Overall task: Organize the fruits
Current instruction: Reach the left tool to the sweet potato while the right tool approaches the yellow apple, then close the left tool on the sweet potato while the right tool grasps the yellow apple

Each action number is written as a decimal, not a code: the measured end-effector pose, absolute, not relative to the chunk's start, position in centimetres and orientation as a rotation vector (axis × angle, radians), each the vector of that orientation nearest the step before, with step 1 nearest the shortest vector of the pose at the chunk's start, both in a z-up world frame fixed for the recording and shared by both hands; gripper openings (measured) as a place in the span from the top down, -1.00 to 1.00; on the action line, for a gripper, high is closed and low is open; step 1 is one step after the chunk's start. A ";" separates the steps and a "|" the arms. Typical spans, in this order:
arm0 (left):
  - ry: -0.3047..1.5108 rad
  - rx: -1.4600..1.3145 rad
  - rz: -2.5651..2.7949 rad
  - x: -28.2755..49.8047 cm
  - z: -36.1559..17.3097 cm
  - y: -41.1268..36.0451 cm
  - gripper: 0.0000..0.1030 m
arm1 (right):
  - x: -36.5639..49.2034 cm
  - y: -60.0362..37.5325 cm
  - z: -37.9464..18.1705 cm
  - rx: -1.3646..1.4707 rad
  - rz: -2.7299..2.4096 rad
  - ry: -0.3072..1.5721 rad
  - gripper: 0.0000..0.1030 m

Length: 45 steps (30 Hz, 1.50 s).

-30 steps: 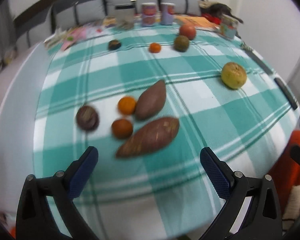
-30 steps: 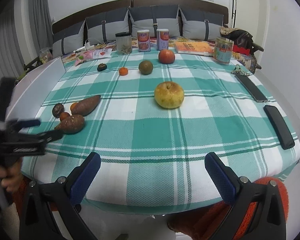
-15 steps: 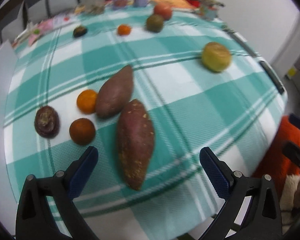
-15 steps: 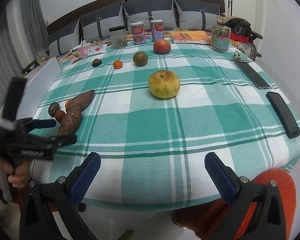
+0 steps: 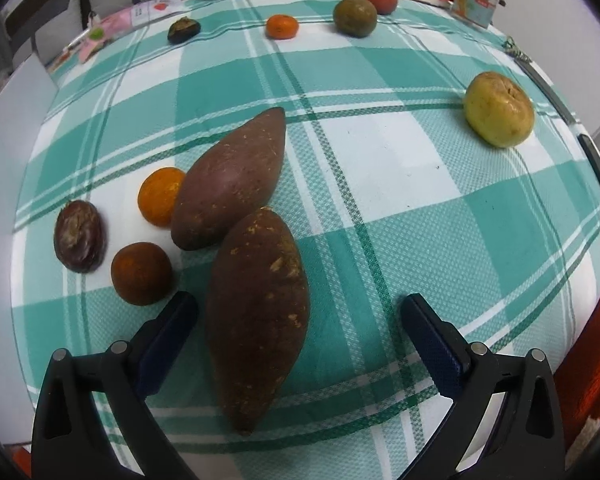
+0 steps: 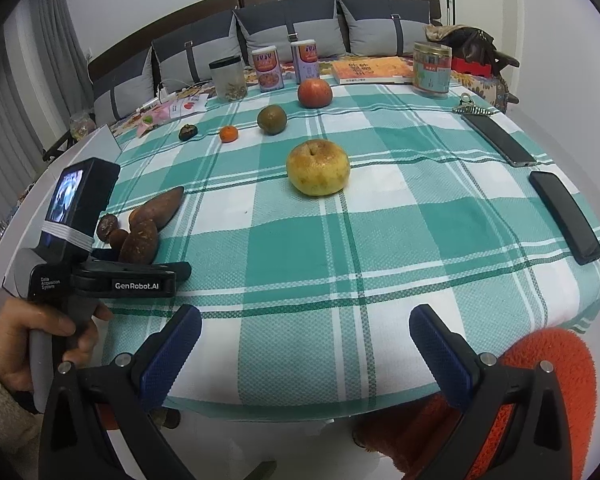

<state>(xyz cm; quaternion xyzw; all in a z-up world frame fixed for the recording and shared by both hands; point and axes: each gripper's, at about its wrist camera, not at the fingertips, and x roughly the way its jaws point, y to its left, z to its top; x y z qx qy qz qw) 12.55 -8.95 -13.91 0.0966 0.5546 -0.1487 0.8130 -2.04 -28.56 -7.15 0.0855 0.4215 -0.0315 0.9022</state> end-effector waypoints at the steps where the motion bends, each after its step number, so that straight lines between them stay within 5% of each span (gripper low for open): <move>1: 1.188 0.213 -0.321 12.5 -13.9 -9.0 -0.99 | -2.1 -28.7 -7.1 0.180 -0.068 0.870 -1.00; 7: 1.233 0.200 -0.382 12.6 -12.6 -8.8 -0.92 | -1.9 -29.5 -7.6 0.218 -0.072 0.886 -1.00; 9: 1.199 0.188 -0.383 12.3 -12.0 -8.2 -0.44 | -2.0 -29.6 -7.5 0.220 -0.074 0.884 -1.00; 10: 1.187 0.194 -0.370 12.3 -11.9 -8.0 0.09 | -2.0 -29.6 -7.5 0.221 -0.075 0.882 -1.00; 11: 1.181 0.188 -0.373 12.4 -11.7 -7.6 0.19 | -2.0 -29.7 -7.5 0.221 -0.077 0.882 -1.00; 24: 1.172 0.071 -0.392 11.2 -11.8 -4.9 0.06 | 1.8 -32.9 -8.7 0.330 -0.034 0.951 -1.00; 34: 1.156 -0.014 -0.389 11.7 -11.7 -4.0 0.21 | 17.5 -31.3 -10.7 -0.072 0.105 1.071 -0.99; 37: 1.152 -0.024 -0.395 11.3 -11.3 -3.7 0.21 | 19.7 -31.1 -11.5 -0.115 0.098 1.138 -0.35; 45: 1.074 -0.209 -0.449 10.9 -5.9 0.1 0.21 | 19.5 -33.4 -9.4 0.144 0.152 1.207 -0.35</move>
